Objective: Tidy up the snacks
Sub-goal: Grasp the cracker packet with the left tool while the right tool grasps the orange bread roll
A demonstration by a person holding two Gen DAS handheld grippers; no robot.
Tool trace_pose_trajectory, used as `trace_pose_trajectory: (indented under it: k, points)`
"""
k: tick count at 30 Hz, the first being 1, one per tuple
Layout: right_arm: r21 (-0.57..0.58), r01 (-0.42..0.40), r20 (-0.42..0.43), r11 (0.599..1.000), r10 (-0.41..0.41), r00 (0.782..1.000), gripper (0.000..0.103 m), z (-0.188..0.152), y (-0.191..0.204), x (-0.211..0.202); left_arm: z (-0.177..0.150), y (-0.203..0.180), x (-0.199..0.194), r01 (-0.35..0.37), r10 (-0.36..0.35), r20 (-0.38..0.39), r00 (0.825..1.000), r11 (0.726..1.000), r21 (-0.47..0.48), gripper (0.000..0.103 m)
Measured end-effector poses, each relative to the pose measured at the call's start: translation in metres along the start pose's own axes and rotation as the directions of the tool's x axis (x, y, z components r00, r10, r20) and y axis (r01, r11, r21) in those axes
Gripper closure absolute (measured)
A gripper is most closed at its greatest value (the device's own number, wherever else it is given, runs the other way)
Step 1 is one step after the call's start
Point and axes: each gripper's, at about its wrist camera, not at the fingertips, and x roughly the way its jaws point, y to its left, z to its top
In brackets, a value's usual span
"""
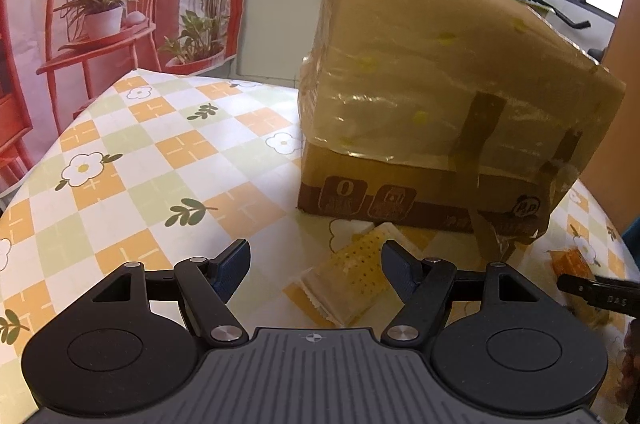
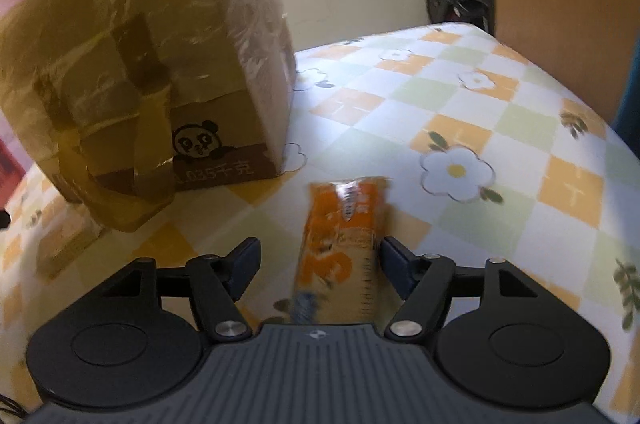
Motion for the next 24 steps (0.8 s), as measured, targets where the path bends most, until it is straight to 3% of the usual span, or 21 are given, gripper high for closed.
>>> trace_pose_trajectory:
  k: [4,8,15,24]
  points:
    - [-0.106,0.046,0.047,0.993,-0.042,0.998,0.042,-0.011,0.012,0.007,-0.003,-0.003,0.008,0.014,-0.013,-0.022,1.000,1.000,0.021,0.028]
    - [-0.118,0.063,0.108,0.991,-0.050,0.993,0.056,-0.022,0.009,0.004,-0.005,-0.009,0.018,0.036,-0.034,-0.039,0.999,0.998,0.052,0.028]
    - [-0.113,0.056,0.131,0.992,-0.041,0.991,0.057,-0.024,0.008,0.003,0.000,-0.021,0.039,0.106,-0.100,-0.050,0.994,0.982,0.155,0.028]
    - [-0.111,0.039,0.138,0.993,-0.024,0.990,0.058,-0.025,0.007,0.003,0.002,-0.021,0.073,0.216,-0.189,-0.134,0.973,0.948,0.233,0.028]
